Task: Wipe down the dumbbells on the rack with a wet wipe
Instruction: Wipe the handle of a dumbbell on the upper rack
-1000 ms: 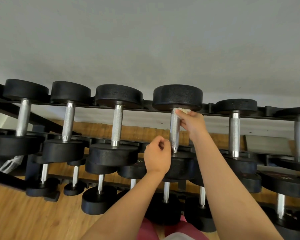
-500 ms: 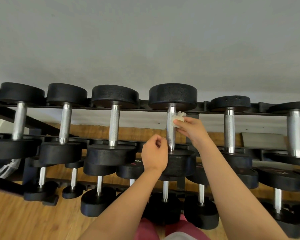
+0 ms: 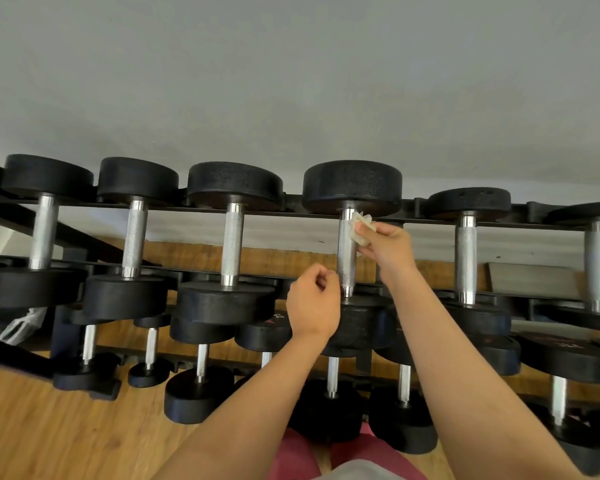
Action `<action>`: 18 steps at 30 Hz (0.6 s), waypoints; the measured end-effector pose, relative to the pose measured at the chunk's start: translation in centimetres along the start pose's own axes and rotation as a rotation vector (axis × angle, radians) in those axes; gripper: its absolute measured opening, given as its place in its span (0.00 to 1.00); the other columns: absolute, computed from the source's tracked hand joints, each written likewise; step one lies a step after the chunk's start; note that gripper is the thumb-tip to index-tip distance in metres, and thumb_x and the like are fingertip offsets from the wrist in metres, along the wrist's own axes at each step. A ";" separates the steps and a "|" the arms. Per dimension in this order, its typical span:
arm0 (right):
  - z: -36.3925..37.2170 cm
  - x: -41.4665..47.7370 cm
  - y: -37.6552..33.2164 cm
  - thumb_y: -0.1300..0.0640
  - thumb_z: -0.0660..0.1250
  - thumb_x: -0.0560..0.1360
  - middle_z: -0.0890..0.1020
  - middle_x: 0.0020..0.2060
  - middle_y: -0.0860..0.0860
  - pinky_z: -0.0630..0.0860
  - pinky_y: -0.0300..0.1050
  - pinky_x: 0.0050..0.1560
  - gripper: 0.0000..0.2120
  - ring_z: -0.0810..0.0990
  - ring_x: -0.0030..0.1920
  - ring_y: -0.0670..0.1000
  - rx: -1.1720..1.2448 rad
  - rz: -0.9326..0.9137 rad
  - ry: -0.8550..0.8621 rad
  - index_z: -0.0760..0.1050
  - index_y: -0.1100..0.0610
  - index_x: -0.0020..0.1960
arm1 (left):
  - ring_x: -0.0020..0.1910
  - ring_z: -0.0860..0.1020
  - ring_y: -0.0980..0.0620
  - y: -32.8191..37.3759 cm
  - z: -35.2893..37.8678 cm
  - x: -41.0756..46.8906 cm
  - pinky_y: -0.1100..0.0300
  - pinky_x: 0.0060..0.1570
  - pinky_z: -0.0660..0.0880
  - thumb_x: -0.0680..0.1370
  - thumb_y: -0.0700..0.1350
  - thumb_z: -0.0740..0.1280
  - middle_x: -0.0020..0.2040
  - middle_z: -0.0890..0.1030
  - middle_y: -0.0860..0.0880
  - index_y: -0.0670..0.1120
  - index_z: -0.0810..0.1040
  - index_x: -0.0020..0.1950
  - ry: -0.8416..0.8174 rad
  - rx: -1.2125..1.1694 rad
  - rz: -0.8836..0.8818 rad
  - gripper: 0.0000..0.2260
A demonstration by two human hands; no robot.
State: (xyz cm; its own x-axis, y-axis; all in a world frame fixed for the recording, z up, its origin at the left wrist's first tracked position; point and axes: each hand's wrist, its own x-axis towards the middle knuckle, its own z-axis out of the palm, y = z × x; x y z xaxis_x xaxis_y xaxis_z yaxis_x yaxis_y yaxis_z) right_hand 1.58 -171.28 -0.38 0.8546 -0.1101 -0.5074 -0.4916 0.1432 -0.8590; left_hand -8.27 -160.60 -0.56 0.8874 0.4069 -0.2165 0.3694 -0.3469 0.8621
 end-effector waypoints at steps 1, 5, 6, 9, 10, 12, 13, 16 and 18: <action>0.2 0.1 -0.1 0.59 0.71 0.75 0.82 0.54 0.54 0.79 0.37 0.45 0.05 0.82 0.52 0.49 -0.029 0.000 -0.026 0.80 0.56 0.51 | 0.36 0.77 0.50 0.0 0.0 0.0 0.68 0.36 0.70 0.80 0.44 0.63 0.35 0.80 0.46 0.43 0.76 0.39 0.000 0.003 0.000 0.11; 1.2 -0.1 -0.2 0.56 0.72 0.74 0.82 0.53 0.52 0.77 0.44 0.56 0.05 0.80 0.55 0.51 -0.114 -0.011 -0.062 0.80 0.53 0.50 | 0.36 0.77 0.49 0.0 0.0 0.0 0.64 0.37 0.72 0.80 0.44 0.63 0.36 0.80 0.45 0.42 0.76 0.40 -0.010 0.008 -0.001 0.11; 1.2 -0.3 0.0 0.57 0.72 0.75 0.83 0.52 0.53 0.78 0.44 0.56 0.04 0.81 0.55 0.52 -0.075 -0.018 -0.032 0.80 0.54 0.49 | 0.36 0.77 0.50 0.0 0.0 -0.1 0.66 0.37 0.71 0.80 0.44 0.63 0.36 0.80 0.45 0.42 0.76 0.40 -0.011 0.012 -0.001 0.11; 0.6 -0.5 0.3 0.60 0.69 0.77 0.84 0.49 0.55 0.79 0.36 0.43 0.02 0.82 0.53 0.53 -0.020 -0.091 0.084 0.81 0.57 0.48 | 0.36 0.77 0.50 0.0 0.0 0.0 0.69 0.35 0.70 0.80 0.44 0.63 0.36 0.80 0.46 0.43 0.76 0.39 -0.012 0.017 -0.003 0.11; 0.5 -0.4 0.3 0.60 0.69 0.77 0.84 0.48 0.55 0.79 0.34 0.40 0.03 0.82 0.52 0.52 -0.035 -0.110 0.095 0.81 0.57 0.49 | 0.36 0.77 0.50 0.0 0.0 0.0 0.69 0.35 0.70 0.80 0.44 0.63 0.36 0.80 0.46 0.43 0.76 0.39 -0.012 0.018 -0.005 0.11; 0.7 -0.3 0.0 0.59 0.70 0.76 0.84 0.47 0.52 0.79 0.36 0.44 0.02 0.82 0.52 0.51 -0.076 -0.108 0.046 0.81 0.54 0.47 | 0.36 0.77 0.50 0.0 0.0 0.0 0.67 0.36 0.70 0.80 0.44 0.63 0.36 0.80 0.45 0.43 0.76 0.39 -0.009 0.021 -0.004 0.11; 1.0 -0.3 -0.3 0.58 0.71 0.75 0.83 0.46 0.50 0.78 0.40 0.50 0.02 0.81 0.53 0.51 -0.109 -0.090 0.002 0.80 0.51 0.46 | 0.36 0.77 0.50 0.1 0.0 0.0 0.66 0.36 0.70 0.80 0.44 0.62 0.36 0.80 0.45 0.43 0.76 0.39 -0.008 0.021 -0.002 0.11; 1.4 -0.3 -0.6 0.57 0.73 0.74 0.81 0.45 0.46 0.76 0.44 0.56 0.05 0.80 0.53 0.49 -0.127 -0.033 -0.033 0.78 0.48 0.45 | 0.36 0.77 0.49 0.1 0.0 0.0 0.61 0.38 0.72 0.80 0.44 0.62 0.36 0.80 0.45 0.42 0.76 0.39 -0.012 0.015 0.000 0.11; 0.7 -0.3 -0.2 0.58 0.71 0.75 0.82 0.44 0.47 0.78 0.40 0.50 0.02 0.81 0.52 0.50 -0.061 -0.051 0.024 0.79 0.52 0.46 | 0.37 0.77 0.48 0.1 0.0 -0.1 0.61 0.38 0.72 0.80 0.44 0.62 0.35 0.80 0.45 0.42 0.76 0.39 -0.011 0.013 0.003 0.11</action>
State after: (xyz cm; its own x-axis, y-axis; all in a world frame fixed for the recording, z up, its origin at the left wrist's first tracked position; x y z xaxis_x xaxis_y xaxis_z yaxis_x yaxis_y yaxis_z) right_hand 1.50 -170.57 -0.03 0.8748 -0.1394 -0.4640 -0.4576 0.0766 -0.8858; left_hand -8.30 -160.68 -0.49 0.8916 0.3966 -0.2185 0.3699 -0.3595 0.8567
